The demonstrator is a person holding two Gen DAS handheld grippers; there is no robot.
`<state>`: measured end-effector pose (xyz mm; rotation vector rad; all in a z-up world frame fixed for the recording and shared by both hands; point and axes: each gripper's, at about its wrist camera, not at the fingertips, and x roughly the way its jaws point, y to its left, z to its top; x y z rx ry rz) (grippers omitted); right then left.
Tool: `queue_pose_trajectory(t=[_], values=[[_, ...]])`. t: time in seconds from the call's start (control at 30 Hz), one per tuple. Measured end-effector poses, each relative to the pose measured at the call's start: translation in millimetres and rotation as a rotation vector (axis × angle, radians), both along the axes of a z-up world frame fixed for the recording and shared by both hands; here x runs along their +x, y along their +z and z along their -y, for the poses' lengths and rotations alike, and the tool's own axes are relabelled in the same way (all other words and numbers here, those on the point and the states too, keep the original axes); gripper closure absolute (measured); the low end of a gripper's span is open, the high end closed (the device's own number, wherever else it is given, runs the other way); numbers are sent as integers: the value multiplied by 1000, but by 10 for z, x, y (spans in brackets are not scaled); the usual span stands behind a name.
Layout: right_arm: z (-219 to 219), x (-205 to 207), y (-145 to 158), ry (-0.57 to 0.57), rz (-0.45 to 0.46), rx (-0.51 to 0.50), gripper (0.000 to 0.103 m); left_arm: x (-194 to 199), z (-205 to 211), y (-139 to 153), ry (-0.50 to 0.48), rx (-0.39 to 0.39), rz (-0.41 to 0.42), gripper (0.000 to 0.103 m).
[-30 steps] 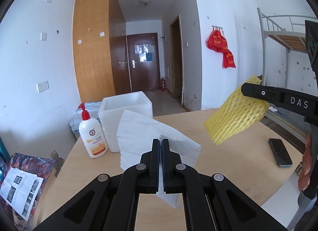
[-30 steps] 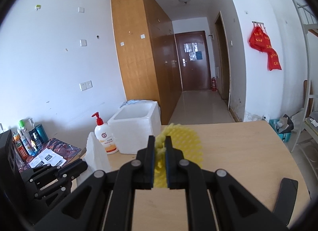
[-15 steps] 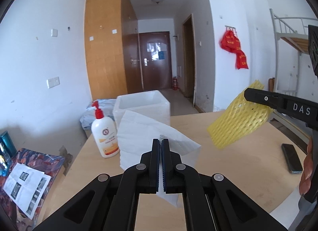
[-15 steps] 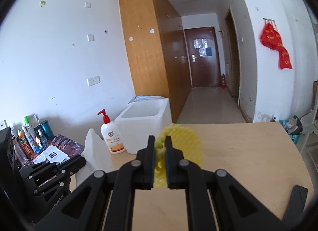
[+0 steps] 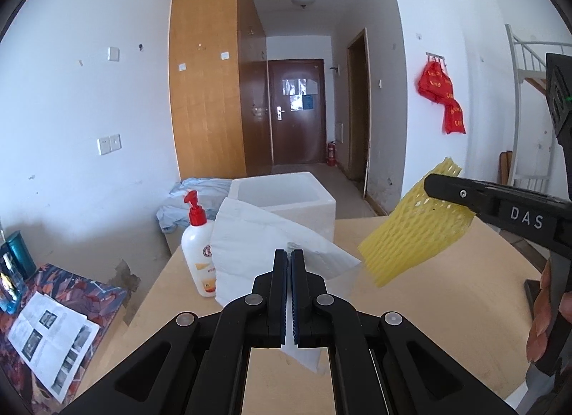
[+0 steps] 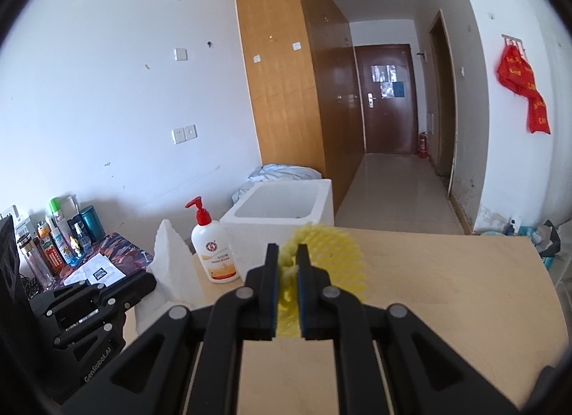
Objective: Organize soft objects
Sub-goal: 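Lift and carry the foam net and paper towel toward the foam box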
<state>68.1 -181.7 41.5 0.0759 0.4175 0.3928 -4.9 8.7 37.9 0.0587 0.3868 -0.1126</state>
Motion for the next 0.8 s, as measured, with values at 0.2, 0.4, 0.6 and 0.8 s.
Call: queue_pose_trajectory(t=[0.2, 0.4, 0.6, 0.8], values=[[-96, 241, 77, 30, 4, -15, 92, 271, -56, 68, 14, -20, 0, 101], [-202, 560, 146, 41, 7, -29, 92, 619, -86, 122, 23, -24, -2, 101], [-284, 858, 161, 47, 5, -42, 92, 962, -148, 153, 40, -28, 1, 101], [-341, 1109, 139, 65, -4, -50, 92, 1282, -150, 172, 38, -25, -9, 101]])
